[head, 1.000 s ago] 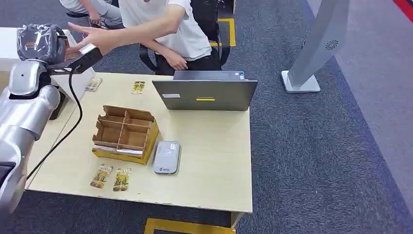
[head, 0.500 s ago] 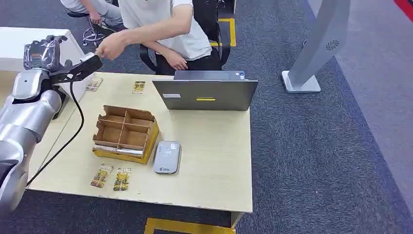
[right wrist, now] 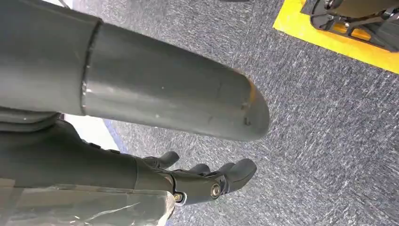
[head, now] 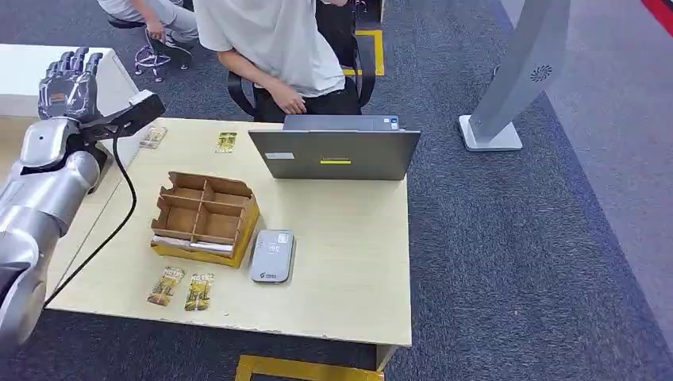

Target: Pass the card to the sensor for recognition and then transmit it.

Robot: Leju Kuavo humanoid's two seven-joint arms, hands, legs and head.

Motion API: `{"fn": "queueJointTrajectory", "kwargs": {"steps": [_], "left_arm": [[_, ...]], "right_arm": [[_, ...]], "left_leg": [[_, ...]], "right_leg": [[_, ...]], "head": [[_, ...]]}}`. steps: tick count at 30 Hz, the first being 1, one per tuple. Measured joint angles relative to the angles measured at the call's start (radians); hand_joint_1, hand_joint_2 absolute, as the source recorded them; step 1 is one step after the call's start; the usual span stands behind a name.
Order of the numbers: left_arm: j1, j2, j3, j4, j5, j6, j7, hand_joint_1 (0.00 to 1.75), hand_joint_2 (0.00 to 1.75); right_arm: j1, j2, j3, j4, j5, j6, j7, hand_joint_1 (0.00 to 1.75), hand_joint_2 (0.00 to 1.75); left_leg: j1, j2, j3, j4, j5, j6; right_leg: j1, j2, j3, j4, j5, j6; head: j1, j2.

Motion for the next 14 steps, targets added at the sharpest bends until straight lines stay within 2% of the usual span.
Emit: {"fn": "queueJointTrajectory", "kwargs": {"steps": [3, 5, 7, 8, 9, 10, 11, 12, 13, 14], "left_arm": [[0.006, 0.0, 0.011, 0.0, 0.02, 0.015, -0.027, 0.0, 1.75], [0.018, 0.0, 0.041, -0.001, 0.107, 0.043, -0.102, 0.0, 1.75], [0.049, 0.001, 0.096, -0.021, 0.25, 0.049, -0.223, 0.0, 1.75], [0.071, 0.002, 0.131, -0.04, 0.355, 0.031, -0.288, 0.0, 1.75], [0.116, 0.009, 0.164, -0.066, 0.448, 0.004, -0.333, 0.0, 1.75], [0.175, 0.028, 0.222, -0.135, 0.583, -0.046, -0.376, 0.0, 1.75], [0.246, 0.04, 0.303, -0.213, 0.764, -0.122, -0.398, 0.0, 1.75], [0.3, 0.046, 0.354, -0.253, 0.87, -0.165, -0.404, 0.0, 1.75], [0.375, 0.059, 0.438, -0.314, 1.001, -0.229, -0.412, 0.0, 1.75], [0.446, 0.074, 0.52, -0.369, 1.082, -0.275, -0.425, 0.0, 1.75]], "right_arm": [[0.0, 0.0, 0.0, 0.0, -0.001, -0.002, 0.0, 0.0, 0.0], [0.001, 0.0, -0.001, 0.0, -0.012, -0.006, -0.002, 0.0, 0.0], [0.005, 0.0, -0.003, 0.0, -0.027, -0.017, -0.013, 0.0, 0.0], [0.007, 0.0, -0.005, 0.0, -0.037, -0.022, -0.017, 0.0, 0.0], [0.012, 0.0, -0.008, 0.0, -0.045, -0.027, -0.021, 0.0, 0.0], [0.016, 0.0, -0.013, 0.0, -0.055, -0.033, -0.024, 0.0, 0.0], [0.024, 0.0, -0.019, 0.0, -0.068, -0.04, -0.031, 0.0, 0.0], [0.032, 0.0, -0.027, 0.0, -0.079, -0.046, -0.033, 0.0, 0.0], [0.042, 0.0, -0.035, 0.0, -0.088, -0.054, -0.039, 0.0, 0.0], [0.054, 0.0, -0.04, 0.0, -0.091, -0.059, -0.044, 0.0, 0.0]], "left_leg": [[0.0, 0.0, 0.0, 0.0, 0.0, 0.0], [0.0, 0.001, 0.0, 0.0, 0.0, 0.0], [0.0, 0.001, 0.0, 0.0, 0.0, 0.0], [0.0, 0.001, 0.0, -0.001, 0.0, 0.0], [-0.001, 0.004, 0.002, -0.001, -0.001, 0.0], [-0.002, 0.007, 0.005, -0.003, -0.002, -0.001], [-0.003, 0.014, 0.008, -0.004, -0.004, -0.002], [-0.003, 0.016, 0.008, -0.004, -0.005, -0.002], [-0.003, 0.02, 0.01, -0.004, -0.006, -0.002], [-0.002, 0.024, 0.011, -0.004, -0.008, -0.003]], "right_leg": [[0.0, 0.0, 0.0, 0.0, 0.0, 0.0], [0.0, 0.0, 0.0, 0.0, 0.0, 0.0], [0.0, 0.001, 0.0, 0.0, 0.0, 0.0], [0.0, 0.001, 0.001, 0.0, 0.0, 0.0], [0.0, 0.003, 0.001, 0.0, 0.0, 0.0], [-0.002, 0.006, 0.001, 0.0, -0.001, 0.0], [-0.003, 0.013, 0.001, 0.0, -0.001, -0.001], [-0.003, 0.015, 0.002, 0.0, -0.002, -0.001], [-0.003, 0.02, 0.001, 0.0, -0.002, -0.002], [-0.003, 0.024, 0.0, 0.0, -0.003, -0.003]], "head": [[0.0, 0.0], [0.0, 0.0], [0.0, 0.0], [0.001, 0.0], [0.002, 0.0], [0.003, 0.0], [0.001, 0.0], [-0.001, 0.0], [0.001, 0.0], [-0.002, 0.0]]}}
